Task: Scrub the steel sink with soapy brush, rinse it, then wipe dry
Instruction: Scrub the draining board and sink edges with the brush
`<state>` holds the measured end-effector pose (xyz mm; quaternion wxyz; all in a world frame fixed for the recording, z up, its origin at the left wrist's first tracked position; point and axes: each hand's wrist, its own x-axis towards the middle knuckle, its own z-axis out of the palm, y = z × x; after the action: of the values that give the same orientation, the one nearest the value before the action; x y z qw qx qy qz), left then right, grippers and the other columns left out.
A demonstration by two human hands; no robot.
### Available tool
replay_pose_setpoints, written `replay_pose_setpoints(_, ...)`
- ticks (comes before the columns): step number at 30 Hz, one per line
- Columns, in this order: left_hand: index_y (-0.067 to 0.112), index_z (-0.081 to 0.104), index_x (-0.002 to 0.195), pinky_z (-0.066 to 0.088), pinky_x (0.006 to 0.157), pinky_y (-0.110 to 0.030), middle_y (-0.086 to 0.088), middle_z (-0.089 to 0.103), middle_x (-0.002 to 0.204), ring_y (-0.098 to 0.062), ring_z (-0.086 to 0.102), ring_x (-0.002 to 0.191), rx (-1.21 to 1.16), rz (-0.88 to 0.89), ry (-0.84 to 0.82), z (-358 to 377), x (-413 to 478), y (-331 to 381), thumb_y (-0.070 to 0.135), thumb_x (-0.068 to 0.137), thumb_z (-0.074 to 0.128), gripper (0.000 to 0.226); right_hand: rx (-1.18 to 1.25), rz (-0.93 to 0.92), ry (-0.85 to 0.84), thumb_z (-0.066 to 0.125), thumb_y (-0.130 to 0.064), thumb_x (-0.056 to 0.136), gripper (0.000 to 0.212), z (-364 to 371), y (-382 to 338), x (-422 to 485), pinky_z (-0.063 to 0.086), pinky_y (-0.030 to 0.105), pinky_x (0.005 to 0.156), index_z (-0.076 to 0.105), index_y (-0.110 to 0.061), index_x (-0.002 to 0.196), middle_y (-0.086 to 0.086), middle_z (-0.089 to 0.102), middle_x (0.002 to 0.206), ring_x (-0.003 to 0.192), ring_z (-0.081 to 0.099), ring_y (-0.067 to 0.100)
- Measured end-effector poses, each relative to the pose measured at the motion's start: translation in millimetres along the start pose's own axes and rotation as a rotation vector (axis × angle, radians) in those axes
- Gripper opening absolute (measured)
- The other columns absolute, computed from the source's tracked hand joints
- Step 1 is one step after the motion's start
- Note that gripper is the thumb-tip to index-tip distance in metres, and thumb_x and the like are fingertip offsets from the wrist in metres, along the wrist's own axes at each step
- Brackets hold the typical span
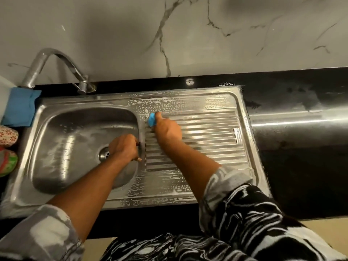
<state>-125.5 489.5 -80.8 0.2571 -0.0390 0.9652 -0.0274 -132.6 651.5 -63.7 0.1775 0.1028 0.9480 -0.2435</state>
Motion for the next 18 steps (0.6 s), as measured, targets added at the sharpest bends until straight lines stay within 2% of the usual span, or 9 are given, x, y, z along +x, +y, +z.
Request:
replay_pose_setpoints(1, 0.025, 0.08, 0.098, 0.053, 0.068, -0.031, 0.006, 0.076, 0.085, -0.022, 0.071, 0.084, 0.012, -0.003, -0.008, -1.3, -0.3, 1.6, 0.039, 0.076, 0.094, 0.03, -0.026, 0.001, -0.017, 0.05, -0.024, 0.106, 0.048, -2.4, 8.5, 1.3, 0.052, 0.039, 0.061, 0.031, -0.025, 0.15, 0.014, 0.068, 0.1, 0.081, 0.067, 0.029)
replay_pose_setpoints(3, 0.023, 0.077, 0.091, 0.055, 0.068, -0.031, 0.006, 0.076, 0.081, -0.021, 0.071, 0.081, 0.033, -0.005, -0.037, -2.1, -1.4, 2.1, 0.048, 0.066, 0.099, 0.042, 0.103, 0.082, 0.02, 0.038, -0.045, 0.108, 0.038, -16.0, 45.7, -1.3, 0.054, 0.037, 0.064, 0.055, -0.022, 0.133, 0.011, 0.07, 0.096, 0.079, 0.066, 0.023)
replay_pose_setpoints(5, 0.021, 0.076, 0.087, 0.05, 0.063, -0.029, 0.005, 0.075, 0.072, -0.017, 0.068, 0.073, 0.028, -0.001, -0.03, 1.2, 0.8, -0.8, 0.047, 0.066, 0.1, 0.041, 0.088, 0.2, 0.173, 0.022, -0.065, 0.105, 0.066, -41.5, 103.4, -5.3, 0.046, 0.033, 0.06, 0.069, -0.019, 0.109, 0.008, 0.071, 0.092, 0.075, 0.064, 0.019)
replay_pose_setpoints(6, 0.019, 0.076, 0.086, 0.046, 0.06, -0.028, 0.005, 0.073, 0.065, -0.013, 0.062, 0.066, 0.017, -0.004, -0.023, 2.4, 1.1, -2.2, 0.043, 0.071, 0.098, 0.035, 0.09, 0.26, 0.208, 0.02, -0.066, 0.105, 0.07, -56.1, 132.9, -8.3, 0.045, 0.033, 0.063, 0.071, -0.017, 0.105, 0.009, 0.072, 0.094, 0.078, 0.066, 0.021)
replay_pose_setpoints(8, 0.021, 0.079, 0.092, 0.044, 0.06, -0.028, 0.005, 0.072, 0.063, -0.011, 0.057, 0.063, -0.001, 0.002, -0.02, 2.3, 2.4, -3.0, 0.04, 0.074, 0.096, 0.031, 0.013, 0.375, 0.267, 0.025, -0.049, 0.109, 0.053, -85.8, 190.8, -11.1, 0.043, 0.036, 0.074, 0.063, -0.014, 0.121, 0.017, 0.07, 0.107, 0.096, 0.066, 0.035)
replay_pose_setpoints(10, 0.023, 0.08, 0.095, 0.048, 0.065, -0.029, 0.004, 0.077, 0.075, -0.018, 0.07, 0.077, 0.006, 0.005, -0.041, 0.0, 3.0, -2.6, 0.046, 0.064, 0.101, 0.044, -0.112, 0.417, 0.284, 0.031, -0.025, 0.108, 0.03, -110.1, 223.6, -10.9, 0.04, 0.043, 0.076, 0.047, -0.015, 0.13, 0.025, 0.066, 0.113, 0.102, 0.063, 0.045)
replay_pose_setpoints(13, 0.022, 0.079, 0.09, 0.047, 0.064, -0.029, 0.003, 0.077, 0.08, -0.022, 0.075, 0.086, 0.009, -0.002, -0.062, -2.8, 2.2, -0.2, 0.05, 0.058, 0.102, 0.048, -0.142, 0.366, 0.305, 0.035, -0.023, 0.106, 0.026, -102.1, 206.2, 0.5, 0.041, 0.042, 0.074, 0.047, -0.016, 0.128, 0.023, 0.068, 0.11, 0.1, 0.064, 0.044)
replay_pose_setpoints(16, 0.019, 0.073, 0.077, 0.046, 0.061, -0.029, 0.002, 0.075, 0.078, -0.023, 0.074, 0.083, -0.01, -0.011, -0.053, -1.5, 1.6, -0.4, 0.05, 0.056, 0.103, 0.048, -0.038, 0.257, 0.268, 0.035, -0.029, 0.109, 0.036, -69.1, 140.2, 14.7, 0.053, 0.043, 0.082, 0.052, -0.016, 0.137, 0.017, 0.069, 0.105, 0.095, 0.066, 0.037)
replay_pose_setpoints(18, 0.017, 0.072, 0.075, 0.045, 0.06, -0.029, 0.002, 0.072, 0.073, -0.023, 0.073, 0.082, -0.009, -0.011, -0.044, 1.0, 1.1, -2.8, 0.046, 0.059, 0.102, 0.045, -0.023, 0.146, 0.19, 0.039, -0.032, 0.108, 0.037, -39.6, 87.2, 21.7, 0.057, 0.043, 0.078, 0.045, -0.02, 0.143, 0.005, 0.065, 0.096, 0.084, 0.064, 0.025)
